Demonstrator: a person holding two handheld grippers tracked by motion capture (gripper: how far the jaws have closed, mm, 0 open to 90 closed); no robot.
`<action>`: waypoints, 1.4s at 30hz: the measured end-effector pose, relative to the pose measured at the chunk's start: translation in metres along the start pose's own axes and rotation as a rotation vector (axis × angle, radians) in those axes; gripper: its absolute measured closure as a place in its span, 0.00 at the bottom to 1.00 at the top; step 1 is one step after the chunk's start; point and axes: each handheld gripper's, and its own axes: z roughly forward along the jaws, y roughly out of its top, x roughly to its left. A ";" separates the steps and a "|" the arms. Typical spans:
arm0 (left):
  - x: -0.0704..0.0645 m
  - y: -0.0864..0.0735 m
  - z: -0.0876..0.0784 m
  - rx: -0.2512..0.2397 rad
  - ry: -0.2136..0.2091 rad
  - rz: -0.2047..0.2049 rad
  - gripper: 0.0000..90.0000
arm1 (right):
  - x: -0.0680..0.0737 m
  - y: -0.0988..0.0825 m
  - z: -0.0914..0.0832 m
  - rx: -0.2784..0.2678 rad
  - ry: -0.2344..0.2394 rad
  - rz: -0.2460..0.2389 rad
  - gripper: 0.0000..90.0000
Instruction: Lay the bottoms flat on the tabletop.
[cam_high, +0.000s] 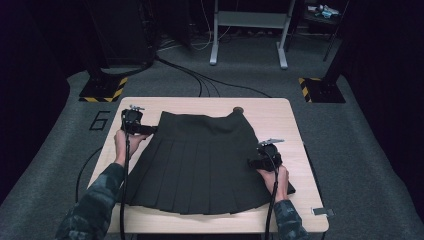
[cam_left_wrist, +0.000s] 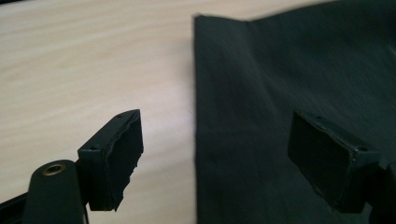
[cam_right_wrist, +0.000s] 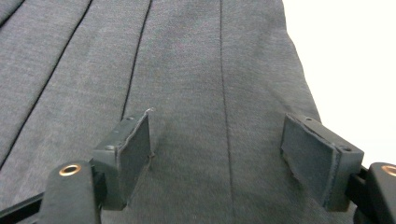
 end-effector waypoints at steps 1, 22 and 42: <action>-0.003 -0.004 -0.002 -0.008 -0.015 0.000 0.18 | 0.000 -0.001 -0.003 -0.003 -0.006 -0.004 0.25; -0.043 -0.137 -0.030 0.076 -0.083 0.074 0.13 | -0.013 -0.059 -0.036 0.038 -0.021 -0.008 0.14; -0.055 -0.137 -0.034 0.078 -0.083 0.086 0.00 | 0.017 -0.051 -0.041 0.055 -0.011 -0.054 0.00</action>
